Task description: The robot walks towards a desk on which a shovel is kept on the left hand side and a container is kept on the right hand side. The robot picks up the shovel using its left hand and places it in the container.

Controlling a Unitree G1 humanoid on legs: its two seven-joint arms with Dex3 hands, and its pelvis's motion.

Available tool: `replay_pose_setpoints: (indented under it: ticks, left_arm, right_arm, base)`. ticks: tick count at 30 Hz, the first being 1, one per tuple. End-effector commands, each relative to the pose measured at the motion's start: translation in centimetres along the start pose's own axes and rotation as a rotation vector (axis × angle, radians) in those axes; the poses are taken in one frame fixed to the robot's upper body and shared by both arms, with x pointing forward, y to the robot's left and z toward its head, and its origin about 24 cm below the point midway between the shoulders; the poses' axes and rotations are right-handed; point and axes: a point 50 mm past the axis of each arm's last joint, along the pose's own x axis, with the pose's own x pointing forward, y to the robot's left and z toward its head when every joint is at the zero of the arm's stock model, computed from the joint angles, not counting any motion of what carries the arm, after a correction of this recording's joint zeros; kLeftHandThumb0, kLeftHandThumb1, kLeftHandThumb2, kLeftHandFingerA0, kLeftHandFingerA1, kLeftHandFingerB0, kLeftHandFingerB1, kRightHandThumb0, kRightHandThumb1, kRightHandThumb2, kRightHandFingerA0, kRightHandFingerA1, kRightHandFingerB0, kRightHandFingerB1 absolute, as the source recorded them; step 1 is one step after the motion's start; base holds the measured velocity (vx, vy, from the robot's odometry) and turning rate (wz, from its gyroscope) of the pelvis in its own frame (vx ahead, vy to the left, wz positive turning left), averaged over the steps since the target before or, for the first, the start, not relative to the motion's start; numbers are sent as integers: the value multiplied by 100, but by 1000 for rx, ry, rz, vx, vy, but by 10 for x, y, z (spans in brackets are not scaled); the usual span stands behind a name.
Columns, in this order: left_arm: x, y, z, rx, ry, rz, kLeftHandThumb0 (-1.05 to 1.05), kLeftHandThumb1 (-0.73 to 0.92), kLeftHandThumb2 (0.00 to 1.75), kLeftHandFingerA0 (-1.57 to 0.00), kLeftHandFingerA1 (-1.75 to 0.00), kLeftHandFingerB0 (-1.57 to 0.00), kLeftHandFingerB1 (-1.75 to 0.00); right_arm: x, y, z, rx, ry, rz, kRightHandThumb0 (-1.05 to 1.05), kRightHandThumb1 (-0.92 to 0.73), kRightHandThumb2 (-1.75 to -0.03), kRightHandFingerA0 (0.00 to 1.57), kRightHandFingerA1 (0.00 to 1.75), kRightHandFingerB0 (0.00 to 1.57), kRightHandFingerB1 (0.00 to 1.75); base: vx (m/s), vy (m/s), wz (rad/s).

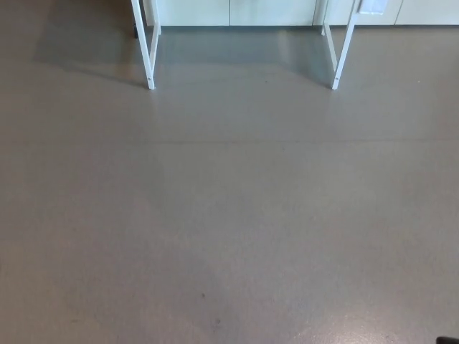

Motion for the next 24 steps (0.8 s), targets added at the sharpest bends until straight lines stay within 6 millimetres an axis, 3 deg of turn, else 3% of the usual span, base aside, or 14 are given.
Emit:
replay_pose_setpoints:
  ticks: [1,12,24]
  left_arm:
    - [-14,1,5,-182,-89,-138,-22,58,57,-42,-38,-32,-33]
    - [-16,4,-4,-198,-75,-144,-24,59,59,-40,-39,-33,-34]
    - [-19,4,-4,-181,-77,-162,-23,60,59,-40,-39,-31,-34]
  right_arm:
    - [-17,-6,4,147,-86,69,-30,-39,-51,78,52,57,46]
    - [-23,-6,-6,130,-67,62,-31,-40,-52,83,51,58,45]
    - [-26,-6,-8,123,-68,64,-30,-41,-52,78,51,58,46]
  base:
    - [0,0,0]
    - [0,0,0]
    - [3,-4,-1]
